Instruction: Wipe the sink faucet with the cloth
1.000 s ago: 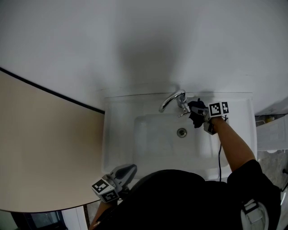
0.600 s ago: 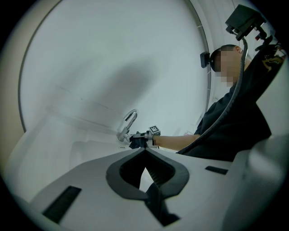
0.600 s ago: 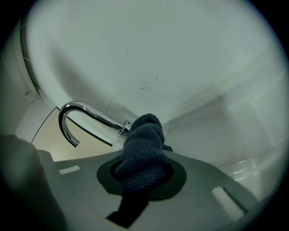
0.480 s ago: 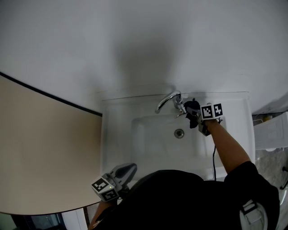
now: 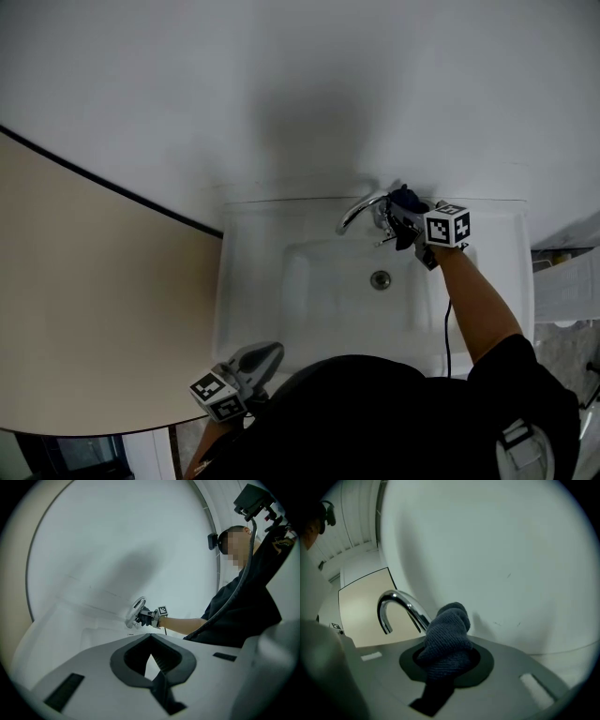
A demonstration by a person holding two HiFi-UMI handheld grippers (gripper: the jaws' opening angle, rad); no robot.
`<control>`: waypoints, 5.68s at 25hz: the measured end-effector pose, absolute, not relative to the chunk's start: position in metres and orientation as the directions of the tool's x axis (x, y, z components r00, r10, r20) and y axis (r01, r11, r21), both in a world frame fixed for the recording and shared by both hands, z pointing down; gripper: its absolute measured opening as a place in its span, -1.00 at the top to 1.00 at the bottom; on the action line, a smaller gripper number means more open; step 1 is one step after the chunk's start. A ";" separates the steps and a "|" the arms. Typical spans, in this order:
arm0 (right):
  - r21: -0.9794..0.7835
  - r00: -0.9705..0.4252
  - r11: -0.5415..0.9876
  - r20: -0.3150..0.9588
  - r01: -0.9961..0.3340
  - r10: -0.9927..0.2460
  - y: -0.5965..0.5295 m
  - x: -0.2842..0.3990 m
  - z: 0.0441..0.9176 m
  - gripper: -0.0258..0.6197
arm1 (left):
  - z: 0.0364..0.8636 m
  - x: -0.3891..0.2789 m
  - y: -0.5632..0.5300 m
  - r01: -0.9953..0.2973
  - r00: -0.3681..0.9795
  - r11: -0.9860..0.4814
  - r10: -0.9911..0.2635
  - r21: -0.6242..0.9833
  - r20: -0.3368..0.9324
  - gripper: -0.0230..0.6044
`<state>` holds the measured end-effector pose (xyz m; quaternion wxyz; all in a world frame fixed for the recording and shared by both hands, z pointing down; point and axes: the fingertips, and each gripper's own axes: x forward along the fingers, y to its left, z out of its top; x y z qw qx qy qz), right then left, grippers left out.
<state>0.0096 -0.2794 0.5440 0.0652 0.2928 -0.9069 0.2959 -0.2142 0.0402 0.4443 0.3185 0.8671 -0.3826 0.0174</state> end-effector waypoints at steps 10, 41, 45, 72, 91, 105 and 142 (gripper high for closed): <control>-0.494 -0.891 0.744 0.189 -0.449 -0.412 -0.281 -0.045 0.431 0.78 | 0.445 -0.224 0.048 -0.658 0.706 -0.507 -0.672 0.556 0.223 0.93; -0.550 -0.856 0.655 0.322 -0.517 -0.405 -0.244 -0.082 0.485 0.75 | 0.438 -0.249 0.043 -0.690 0.688 -0.525 -0.691 0.499 0.224 0.93; -0.766 -0.844 0.459 0.196 -0.449 -0.499 -0.253 -0.062 0.483 0.75 | 0.437 -0.253 0.043 -0.692 0.684 -0.519 -0.693 0.502 0.226 0.93; -0.783 -0.751 0.311 0.279 -0.539 -0.598 -0.308 0.013 0.552 0.76 | 0.444 -0.231 0.044 -0.668 0.714 -0.531 -0.653 0.521 0.251 0.93; 0.099 -0.769 0.882 0.451 -0.461 -0.452 -0.237 -0.096 0.415 0.78 | 0.440 -0.216 0.032 -0.638 0.738 -0.547 -0.635 0.542 0.227 0.93; 0.062 -0.687 0.863 0.578 -0.502 -0.441 -0.171 -0.064 0.535 0.75 | 0.446 -0.222 0.039 -0.677 0.709 -0.507 -0.643 0.534 0.288 0.93; -0.865 -0.847 0.146 0.414 -0.481 -0.334 -0.256 0.045 0.631 0.75 | 0.458 -0.228 0.057 -0.687 0.700 -0.480 -0.638 0.545 0.320 0.93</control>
